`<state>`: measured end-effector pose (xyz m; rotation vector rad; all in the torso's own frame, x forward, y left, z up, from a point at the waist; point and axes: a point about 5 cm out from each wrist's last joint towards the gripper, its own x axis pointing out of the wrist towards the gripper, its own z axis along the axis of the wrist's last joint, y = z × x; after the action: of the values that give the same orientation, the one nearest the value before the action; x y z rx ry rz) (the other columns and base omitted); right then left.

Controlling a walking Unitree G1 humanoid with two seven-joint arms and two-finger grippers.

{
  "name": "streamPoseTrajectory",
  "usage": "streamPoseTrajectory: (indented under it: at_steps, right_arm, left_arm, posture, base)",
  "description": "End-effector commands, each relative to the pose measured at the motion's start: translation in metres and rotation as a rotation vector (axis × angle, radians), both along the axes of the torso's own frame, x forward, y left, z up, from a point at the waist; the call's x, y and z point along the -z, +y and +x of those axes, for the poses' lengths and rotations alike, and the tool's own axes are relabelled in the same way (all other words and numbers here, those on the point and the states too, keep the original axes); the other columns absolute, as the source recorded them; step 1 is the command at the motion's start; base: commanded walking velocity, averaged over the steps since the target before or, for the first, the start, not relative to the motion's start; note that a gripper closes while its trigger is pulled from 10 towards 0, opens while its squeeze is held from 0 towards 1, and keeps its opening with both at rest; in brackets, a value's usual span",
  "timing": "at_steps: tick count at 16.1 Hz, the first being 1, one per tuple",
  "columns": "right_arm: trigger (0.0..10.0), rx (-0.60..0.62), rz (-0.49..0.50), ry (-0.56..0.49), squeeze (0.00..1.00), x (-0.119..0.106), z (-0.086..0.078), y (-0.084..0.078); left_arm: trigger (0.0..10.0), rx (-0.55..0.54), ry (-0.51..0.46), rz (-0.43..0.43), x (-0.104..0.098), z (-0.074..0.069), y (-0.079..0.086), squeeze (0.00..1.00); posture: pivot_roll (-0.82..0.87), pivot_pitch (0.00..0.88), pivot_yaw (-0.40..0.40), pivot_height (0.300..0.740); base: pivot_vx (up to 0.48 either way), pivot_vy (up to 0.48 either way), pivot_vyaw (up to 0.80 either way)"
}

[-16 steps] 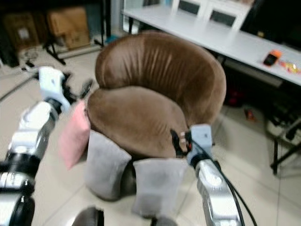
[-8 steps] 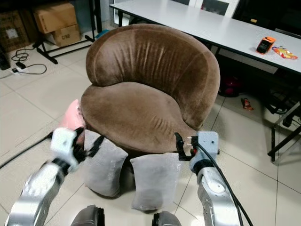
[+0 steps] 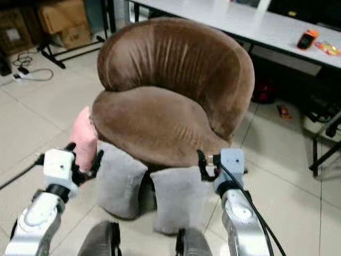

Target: Move the pillow to the sofa from floor

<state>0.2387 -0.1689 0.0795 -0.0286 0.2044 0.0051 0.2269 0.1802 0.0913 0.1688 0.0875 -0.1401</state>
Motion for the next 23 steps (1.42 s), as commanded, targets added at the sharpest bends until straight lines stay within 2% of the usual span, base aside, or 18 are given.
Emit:
streamPoseTrajectory:
  at_steps: [1, 3, 4, 7, 11, 16, 20, 23]
  right_arm:
    - [10.0, 0.011, 0.021, 0.025, 0.0, 0.0024, -0.0023, -0.0018]
    - [10.0, -0.003, 0.041, 0.036, 0.0, 0.002, -0.0029, 0.0001]
    - [10.0, 0.014, 0.017, 0.029, 0.0, 0.0009, -0.0032, -0.0011]
    - [10.0, -0.012, 0.045, 0.053, 0.0, 0.0042, -0.0033, 0.0023]
    - [10.0, 0.006, 0.085, 0.051, 0.0, 0.0014, 0.0023, 0.0021]
    - [10.0, 0.005, 0.086, 0.069, 0.0, 0.0027, 0.0031, 0.0014]
    - [10.0, 0.025, 0.153, 0.051, 0.0, 0.0007, 0.0042, 0.0014]
    - [10.0, 0.031, 0.126, 0.055, 0.0, 0.0008, 0.0064, 0.0]
  left_arm:
    - [10.0, -0.004, 0.005, 0.025, -0.001, -0.0024, -0.0043, 0.04]
    - [10.0, 0.002, 0.031, 0.029, 0.0007, -0.0052, -0.0043, 0.05]
    - [10.0, -0.001, 0.026, 0.025, -0.0003, -0.0054, -0.0038, 0.05]
    - [10.0, 0.03, -0.007, -0.015, -0.0034, -0.0018, -0.008, 0.06]
    - [10.0, 0.025, 0.0, -0.027, -0.0033, -0.001, -0.0081, 0.08]
    - [10.0, 0.024, 0.002, -0.038, -0.0028, -0.0009, -0.007, 0.08]
    - [10.0, 0.028, 0.006, -0.042, -0.0023, 0.0002, -0.0075, 0.09]
    - [10.0, 0.03, 0.009, -0.044, -0.0019, 0.0019, -0.0075, 0.09]
  posture:
    - [-0.03, 0.0, -0.058, 0.595]
    - [-0.04, 0.0, -0.05, 0.581]
    - [-0.04, 0.0, -0.048, 0.572]
    - [-0.04, 0.0, -0.057, 0.559]
    - [-0.04, 0.0, -0.073, 0.559]
    - [-0.03, 0.0, -0.077, 0.559]
    - [-0.04, 0.0, -0.073, 0.559]
    - [-0.03, 0.0, -0.071, 0.559]
  base:
    - [0.0, 0.0, 0.0]
    - [0.0, 0.0, 0.0]
    - [0.0, 0.0, 0.0]
    - [0.0, 0.0, 0.0]
    - [0.288, 0.0, 0.0]
    - [0.337, 0.0, 0.0]
    - [0.36, 0.0, 0.0]
    - [0.363, 0.0, 0.0]
